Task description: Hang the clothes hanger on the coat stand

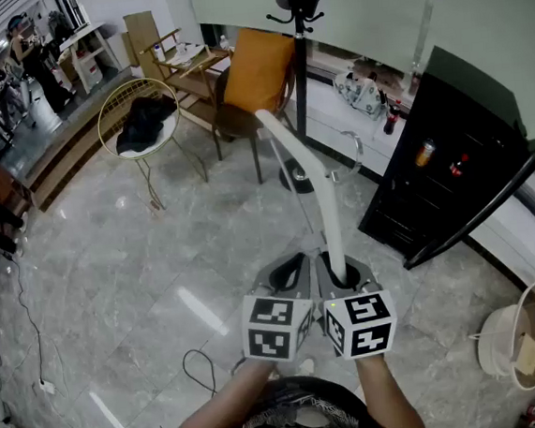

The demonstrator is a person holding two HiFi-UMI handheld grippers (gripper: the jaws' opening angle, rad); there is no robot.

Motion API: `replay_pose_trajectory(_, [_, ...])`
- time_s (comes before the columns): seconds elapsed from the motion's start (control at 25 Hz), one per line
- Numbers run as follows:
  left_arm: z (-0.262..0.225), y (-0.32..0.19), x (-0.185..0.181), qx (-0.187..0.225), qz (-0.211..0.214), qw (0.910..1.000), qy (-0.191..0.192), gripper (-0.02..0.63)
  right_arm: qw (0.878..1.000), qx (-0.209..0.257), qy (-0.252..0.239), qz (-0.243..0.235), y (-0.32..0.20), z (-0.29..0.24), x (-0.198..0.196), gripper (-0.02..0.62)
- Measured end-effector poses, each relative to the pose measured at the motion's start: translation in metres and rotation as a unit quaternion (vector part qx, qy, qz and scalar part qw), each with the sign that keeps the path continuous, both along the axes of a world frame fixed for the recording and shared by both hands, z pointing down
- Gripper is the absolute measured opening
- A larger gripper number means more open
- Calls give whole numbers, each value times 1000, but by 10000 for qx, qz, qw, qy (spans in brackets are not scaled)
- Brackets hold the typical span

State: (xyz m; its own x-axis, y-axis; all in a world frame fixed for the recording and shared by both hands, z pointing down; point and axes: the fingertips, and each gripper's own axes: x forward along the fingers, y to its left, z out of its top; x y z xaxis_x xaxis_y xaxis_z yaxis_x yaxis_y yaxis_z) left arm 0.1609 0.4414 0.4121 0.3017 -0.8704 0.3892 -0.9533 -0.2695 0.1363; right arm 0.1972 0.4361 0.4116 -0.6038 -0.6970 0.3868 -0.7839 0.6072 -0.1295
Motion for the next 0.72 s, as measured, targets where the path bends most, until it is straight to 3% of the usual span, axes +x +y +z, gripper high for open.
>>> replay_pose_trajectory(0.48, [1, -7, 31, -35, -50, 10000, -42, 6, 9999, -47, -52, -90, -7, 3, 28, 23])
replay_pose_trajectory(0.72, [3, -25, 27, -10, -97, 9999, -47, 6, 9999, -53, -49, -92, -24, 5, 27, 23])
